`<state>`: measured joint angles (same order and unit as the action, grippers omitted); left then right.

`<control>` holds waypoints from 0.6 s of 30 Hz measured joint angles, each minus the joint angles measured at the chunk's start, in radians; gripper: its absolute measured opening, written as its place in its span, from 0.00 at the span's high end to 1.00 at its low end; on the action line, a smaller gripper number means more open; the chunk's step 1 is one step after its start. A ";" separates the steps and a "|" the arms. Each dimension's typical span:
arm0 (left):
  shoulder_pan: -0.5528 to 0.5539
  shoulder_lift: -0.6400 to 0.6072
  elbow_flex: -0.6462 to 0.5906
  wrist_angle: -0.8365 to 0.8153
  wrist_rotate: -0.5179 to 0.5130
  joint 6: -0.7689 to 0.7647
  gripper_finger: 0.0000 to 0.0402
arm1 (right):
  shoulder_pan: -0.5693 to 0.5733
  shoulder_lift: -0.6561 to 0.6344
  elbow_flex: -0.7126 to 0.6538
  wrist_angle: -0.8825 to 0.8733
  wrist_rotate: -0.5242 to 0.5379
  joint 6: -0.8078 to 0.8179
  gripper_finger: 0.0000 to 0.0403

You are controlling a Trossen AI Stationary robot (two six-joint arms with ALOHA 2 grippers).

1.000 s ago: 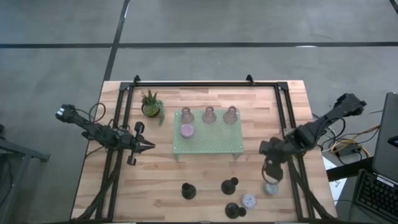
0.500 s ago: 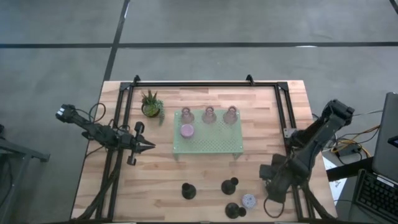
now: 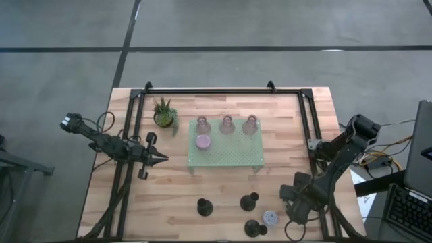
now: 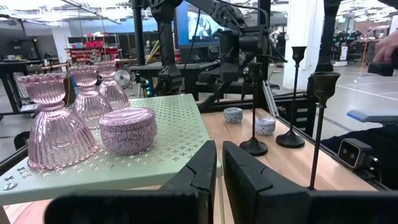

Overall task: Pick & Place candle stick holders
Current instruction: Put the green scented candle on the shelf

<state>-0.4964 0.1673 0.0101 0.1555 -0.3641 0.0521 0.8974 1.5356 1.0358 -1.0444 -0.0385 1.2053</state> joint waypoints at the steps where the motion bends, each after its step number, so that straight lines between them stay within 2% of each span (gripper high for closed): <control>1: 0.000 0.000 0.000 0.000 0.000 0.000 0.92 | 0.000 -0.002 -0.012 0.024 -0.008 0.000 0.14; 18: 0.000 0.000 0.000 -0.008 0.000 0.000 0.92 | 0.028 0.021 -0.121 0.167 -0.011 0.051 0.12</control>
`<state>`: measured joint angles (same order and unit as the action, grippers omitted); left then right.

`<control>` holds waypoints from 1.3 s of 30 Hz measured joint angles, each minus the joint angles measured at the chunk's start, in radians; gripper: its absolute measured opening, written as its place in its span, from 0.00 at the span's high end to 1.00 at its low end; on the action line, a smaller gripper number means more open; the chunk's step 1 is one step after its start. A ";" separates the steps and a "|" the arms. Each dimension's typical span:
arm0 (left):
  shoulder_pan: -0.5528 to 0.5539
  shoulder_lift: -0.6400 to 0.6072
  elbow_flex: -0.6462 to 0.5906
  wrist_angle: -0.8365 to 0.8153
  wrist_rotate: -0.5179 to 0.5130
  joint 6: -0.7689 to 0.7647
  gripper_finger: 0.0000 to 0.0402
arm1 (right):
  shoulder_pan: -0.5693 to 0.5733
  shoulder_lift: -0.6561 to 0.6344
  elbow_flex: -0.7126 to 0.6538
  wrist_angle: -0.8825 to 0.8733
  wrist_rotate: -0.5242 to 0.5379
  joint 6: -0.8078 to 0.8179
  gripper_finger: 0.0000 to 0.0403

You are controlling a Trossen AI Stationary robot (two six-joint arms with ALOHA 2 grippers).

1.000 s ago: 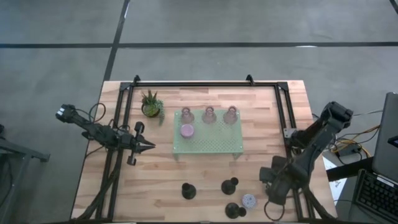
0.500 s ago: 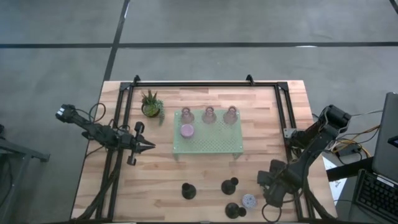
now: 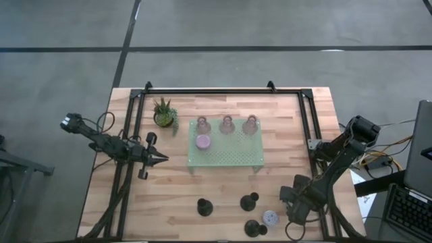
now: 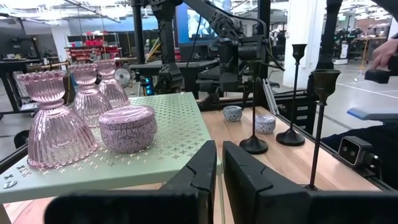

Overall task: Pick & Place candle stick holders
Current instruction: Put the green scented candle on the shelf

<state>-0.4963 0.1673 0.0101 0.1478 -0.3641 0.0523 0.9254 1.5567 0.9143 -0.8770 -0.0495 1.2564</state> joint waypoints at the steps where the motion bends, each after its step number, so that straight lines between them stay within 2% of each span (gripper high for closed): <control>1: 0.000 0.000 0.000 0.000 0.000 0.000 0.92 | 0.000 0.008 -0.001 0.002 0.002 -0.003 0.13; 12: 0.000 0.000 0.000 -0.001 0.000 0.000 0.92 | 0.000 0.089 -0.002 0.054 -0.027 -0.045 0.14; 18: 0.000 0.000 0.000 -0.002 0.000 0.000 0.92 | 0.000 0.078 -0.002 0.054 -0.030 -0.068 0.19; 28: 0.000 0.000 0.000 -0.002 0.000 0.000 0.92 | 0.000 0.047 -0.002 0.050 -0.003 -0.075 0.20; 35: 0.000 0.000 0.000 -0.003 0.000 0.000 0.92 | 0.000 0.062 -0.001 0.050 -0.001 -0.085 0.28; 39: 0.000 0.000 0.000 -0.010 0.000 0.000 0.92 | 0.001 0.064 -0.001 0.050 -0.001 -0.087 0.27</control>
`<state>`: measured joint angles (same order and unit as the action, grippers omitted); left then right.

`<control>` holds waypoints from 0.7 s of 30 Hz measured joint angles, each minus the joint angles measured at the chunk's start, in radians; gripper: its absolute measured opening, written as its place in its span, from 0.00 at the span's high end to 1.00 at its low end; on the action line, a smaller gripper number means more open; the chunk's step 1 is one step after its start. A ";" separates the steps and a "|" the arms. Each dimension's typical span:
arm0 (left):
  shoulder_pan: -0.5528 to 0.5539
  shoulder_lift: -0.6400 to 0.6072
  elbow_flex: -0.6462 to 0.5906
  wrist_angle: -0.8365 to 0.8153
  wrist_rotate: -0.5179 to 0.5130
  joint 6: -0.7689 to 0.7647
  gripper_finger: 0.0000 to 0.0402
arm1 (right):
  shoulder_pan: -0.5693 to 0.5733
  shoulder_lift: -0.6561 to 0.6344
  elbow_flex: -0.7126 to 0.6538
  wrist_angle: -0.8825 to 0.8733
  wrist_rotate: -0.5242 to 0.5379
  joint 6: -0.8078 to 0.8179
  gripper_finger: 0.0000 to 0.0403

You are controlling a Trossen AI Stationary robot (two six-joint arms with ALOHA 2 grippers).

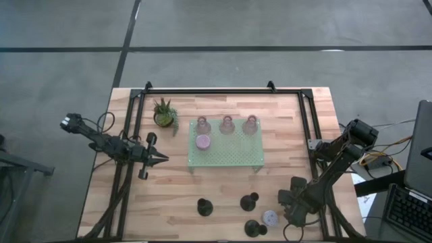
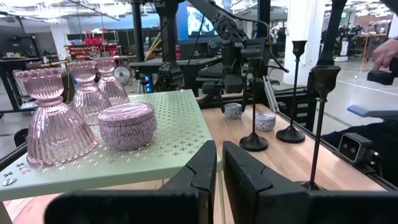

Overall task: Pick & Place candle stick holders
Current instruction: Put the green scented candle on the shelf

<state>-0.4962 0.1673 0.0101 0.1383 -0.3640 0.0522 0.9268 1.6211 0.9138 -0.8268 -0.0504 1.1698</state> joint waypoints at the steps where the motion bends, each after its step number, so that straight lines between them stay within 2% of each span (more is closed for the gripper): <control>1: 0.000 0.000 0.000 0.000 0.000 0.000 0.92 | 0.000 0.000 0.000 0.000 -0.001 0.000 0.26; 21: 0.000 0.000 0.000 0.001 0.000 0.000 0.92 | -0.008 -0.030 -0.005 -0.014 -0.004 -0.032 0.29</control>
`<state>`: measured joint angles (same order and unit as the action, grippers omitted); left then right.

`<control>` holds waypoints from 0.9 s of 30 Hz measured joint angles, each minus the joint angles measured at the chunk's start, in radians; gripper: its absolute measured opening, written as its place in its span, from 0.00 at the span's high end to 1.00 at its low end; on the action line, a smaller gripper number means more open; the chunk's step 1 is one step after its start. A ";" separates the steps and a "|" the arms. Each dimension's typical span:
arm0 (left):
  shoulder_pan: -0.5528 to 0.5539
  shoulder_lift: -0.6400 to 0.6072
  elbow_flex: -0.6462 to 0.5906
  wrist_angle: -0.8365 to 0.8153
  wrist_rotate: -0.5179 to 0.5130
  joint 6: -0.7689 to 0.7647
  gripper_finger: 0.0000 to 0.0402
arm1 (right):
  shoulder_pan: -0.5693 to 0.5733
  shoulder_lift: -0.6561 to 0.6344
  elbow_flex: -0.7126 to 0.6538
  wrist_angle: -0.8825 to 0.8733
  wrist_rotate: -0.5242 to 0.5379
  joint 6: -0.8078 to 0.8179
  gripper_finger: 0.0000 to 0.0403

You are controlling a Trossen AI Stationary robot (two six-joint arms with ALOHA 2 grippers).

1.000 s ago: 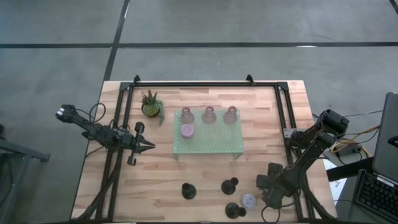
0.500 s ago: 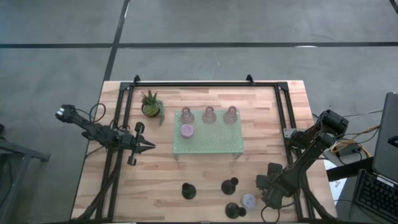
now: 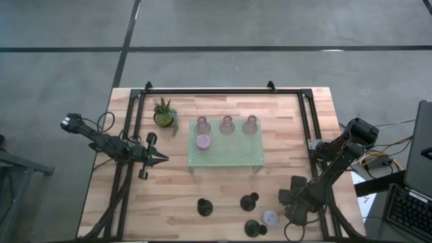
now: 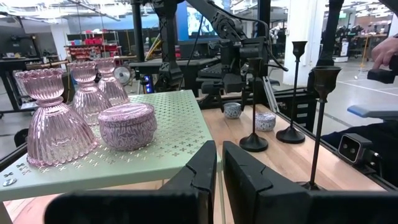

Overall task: Pick & Place candle stick holders
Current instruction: Put the green scented candle on the shelf

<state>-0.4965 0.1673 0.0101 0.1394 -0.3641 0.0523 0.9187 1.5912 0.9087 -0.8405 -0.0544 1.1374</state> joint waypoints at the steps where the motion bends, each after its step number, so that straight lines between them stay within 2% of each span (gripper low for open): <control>1: 0.000 0.000 0.000 0.000 0.000 0.000 0.92 | -0.005 -0.001 0.001 -0.008 -0.005 -0.008 0.29; 7: 0.000 0.000 0.000 0.000 0.000 0.000 0.92 | -0.043 -0.019 0.037 -0.068 -0.009 -0.065 0.28; 12: 0.000 0.000 0.000 -0.001 0.000 0.000 0.92 | -0.100 -0.034 0.111 -0.186 -0.002 -0.154 0.29; 27: 0.000 0.000 0.000 -0.001 0.000 0.000 0.92 | -0.363 -0.040 0.465 -0.518 0.137 -0.510 0.28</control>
<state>-0.4961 0.1673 0.0101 0.1379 -0.3641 0.0524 0.5555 1.5513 1.3739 -1.3583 0.0823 0.6270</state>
